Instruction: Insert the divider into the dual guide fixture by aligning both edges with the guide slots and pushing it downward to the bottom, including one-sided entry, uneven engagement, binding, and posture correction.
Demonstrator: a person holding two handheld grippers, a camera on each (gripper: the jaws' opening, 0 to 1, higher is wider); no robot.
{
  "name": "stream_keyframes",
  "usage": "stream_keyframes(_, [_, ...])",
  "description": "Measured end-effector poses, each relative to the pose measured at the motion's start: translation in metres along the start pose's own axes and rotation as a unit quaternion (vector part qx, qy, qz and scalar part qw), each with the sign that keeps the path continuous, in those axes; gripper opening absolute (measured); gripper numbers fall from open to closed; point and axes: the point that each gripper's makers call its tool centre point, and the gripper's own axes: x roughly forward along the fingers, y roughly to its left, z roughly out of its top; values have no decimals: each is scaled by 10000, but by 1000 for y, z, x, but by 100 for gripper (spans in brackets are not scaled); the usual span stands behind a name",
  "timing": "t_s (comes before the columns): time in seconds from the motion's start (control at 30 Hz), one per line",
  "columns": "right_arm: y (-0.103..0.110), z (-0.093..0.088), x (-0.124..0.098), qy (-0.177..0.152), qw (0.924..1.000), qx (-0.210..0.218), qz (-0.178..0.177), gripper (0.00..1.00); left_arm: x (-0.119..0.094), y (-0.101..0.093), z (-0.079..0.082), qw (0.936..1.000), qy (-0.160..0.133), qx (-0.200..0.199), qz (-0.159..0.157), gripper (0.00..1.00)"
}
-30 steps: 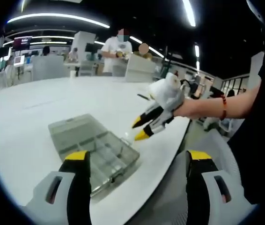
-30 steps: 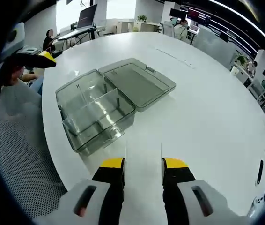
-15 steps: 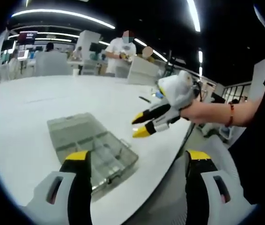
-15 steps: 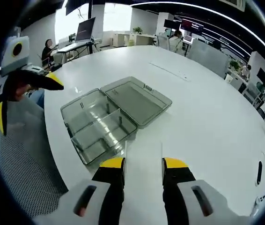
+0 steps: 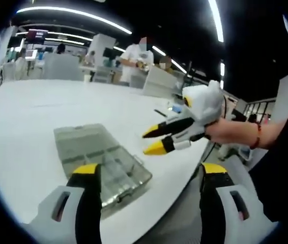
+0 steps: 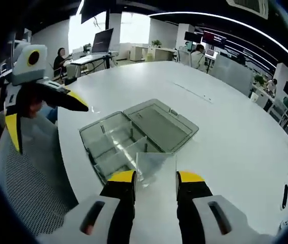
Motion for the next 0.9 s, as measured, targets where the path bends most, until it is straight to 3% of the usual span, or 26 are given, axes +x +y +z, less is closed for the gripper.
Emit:
stream_keyframes(0.23, [12, 16, -1, -289, 9994, -78, 170, 27, -1, 7, 6, 9995, -201, -240, 105, 73])
stream_keyframes(0.7, [37, 40, -1, -536, 9967, -461, 387, 27, -6, 16, 14, 9952, -574, -751, 264, 67])
stream_keyframes(0.9, [48, 49, -1, -683, 9953, -485, 477, 27, -8, 24, 14, 9936, -649, -803, 457, 58])
